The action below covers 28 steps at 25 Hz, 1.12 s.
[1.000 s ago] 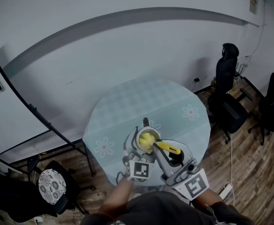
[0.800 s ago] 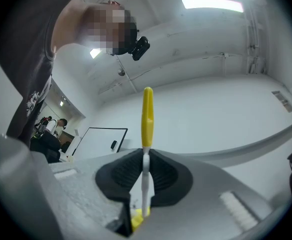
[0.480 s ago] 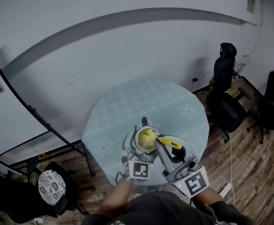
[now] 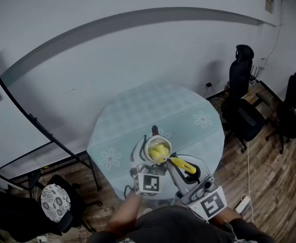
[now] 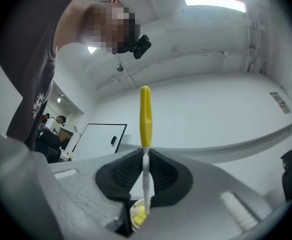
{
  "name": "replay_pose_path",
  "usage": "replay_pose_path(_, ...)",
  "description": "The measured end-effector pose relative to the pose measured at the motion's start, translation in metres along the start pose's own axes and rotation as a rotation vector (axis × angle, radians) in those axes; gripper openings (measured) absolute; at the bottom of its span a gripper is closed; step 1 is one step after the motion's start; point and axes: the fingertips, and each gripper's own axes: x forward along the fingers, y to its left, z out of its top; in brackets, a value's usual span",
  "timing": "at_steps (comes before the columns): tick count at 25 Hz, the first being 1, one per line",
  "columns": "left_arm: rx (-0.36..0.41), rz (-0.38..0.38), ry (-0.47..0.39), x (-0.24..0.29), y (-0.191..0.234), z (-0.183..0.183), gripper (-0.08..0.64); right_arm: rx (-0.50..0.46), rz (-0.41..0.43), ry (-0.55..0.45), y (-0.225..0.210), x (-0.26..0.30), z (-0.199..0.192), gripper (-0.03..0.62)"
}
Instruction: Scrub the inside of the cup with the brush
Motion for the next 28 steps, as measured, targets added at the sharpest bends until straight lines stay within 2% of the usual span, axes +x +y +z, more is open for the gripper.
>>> replay_pose_path(8, -0.006, -0.014, -0.008, -0.003, -0.006, 0.002, 0.566, -0.020, 0.031, -0.025, 0.008, 0.012, 0.002, 0.040)
replay_pose_path(16, -0.019, -0.019, 0.004, 0.000, -0.005, -0.006, 0.566, -0.025, 0.011, -0.042, -0.005, 0.024, 0.005, 0.040)
replay_pose_path(20, -0.024, -0.013, 0.011, 0.001, 0.000, -0.009, 0.566, -0.045, -0.012, -0.020, -0.012, 0.025, 0.000, 0.039)
replay_pose_path(28, -0.051, -0.011, 0.045, 0.001, 0.002, -0.026, 0.566, -0.013, -0.032, -0.010, -0.016, 0.012, 0.001, 0.040)
